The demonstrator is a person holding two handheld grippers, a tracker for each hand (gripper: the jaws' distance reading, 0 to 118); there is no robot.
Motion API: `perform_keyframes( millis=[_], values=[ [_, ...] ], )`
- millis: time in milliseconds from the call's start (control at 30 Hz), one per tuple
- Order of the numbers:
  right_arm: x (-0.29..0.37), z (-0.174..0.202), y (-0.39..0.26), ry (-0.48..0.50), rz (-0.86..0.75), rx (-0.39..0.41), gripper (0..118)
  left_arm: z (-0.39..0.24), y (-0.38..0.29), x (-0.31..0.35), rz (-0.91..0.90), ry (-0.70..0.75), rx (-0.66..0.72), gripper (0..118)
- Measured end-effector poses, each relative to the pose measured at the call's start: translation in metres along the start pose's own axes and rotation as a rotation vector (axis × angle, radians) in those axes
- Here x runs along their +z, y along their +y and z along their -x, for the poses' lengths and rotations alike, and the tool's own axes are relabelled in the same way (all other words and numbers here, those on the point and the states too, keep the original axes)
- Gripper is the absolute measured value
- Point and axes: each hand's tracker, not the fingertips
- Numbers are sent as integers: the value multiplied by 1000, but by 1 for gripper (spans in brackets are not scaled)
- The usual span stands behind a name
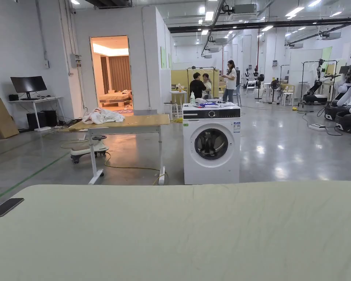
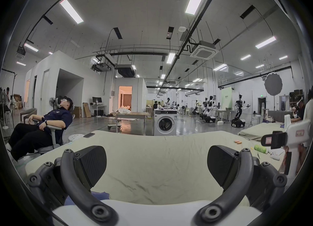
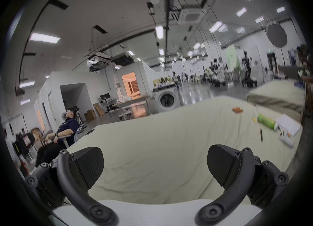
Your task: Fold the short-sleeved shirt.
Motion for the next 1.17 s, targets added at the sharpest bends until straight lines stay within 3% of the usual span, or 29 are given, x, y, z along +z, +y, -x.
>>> perform_keyframes(
  millis=[100, 167, 267, 500, 567, 733, 867, 967, 1067, 1167],
  values=[
    [0, 1, 10, -58, 78, -130, 118, 0, 1, -3, 8, 0, -20, 118],
    [2, 2, 14, -107, 129, -163, 118, 0, 2, -4, 11, -1, -11, 118],
    [3, 8, 19, -103, 124, -140, 118, -1, 3, -5, 6, -14, 3, 118],
    [-4, 8, 18, -120, 69, -3, 118, -6, 3, -7, 7, -26, 5, 118],
    [-4, 7, 18, -187, 38, -46, 118, -6, 3, -7, 8, -28, 5, 118],
    [-2, 0, 18, -239, -1, -130, 118, -5, 1, -7, 15, -22, 1, 118],
    [8, -11, 14, -125, -95, -186, 118, -5, 1, -8, 13, -22, 3, 118],
    [17, -19, 8, 7, -183, -130, 118, -8, 2, -8, 5, -14, -17, 118],
    [28, -18, 2, 161, -251, 27, 118, -10, 2, -6, -7, -6, -42, 118],
    [30, -6, 3, 82, -232, 112, 118, -7, 5, -4, -19, 10, -4, 118]
  ],
)
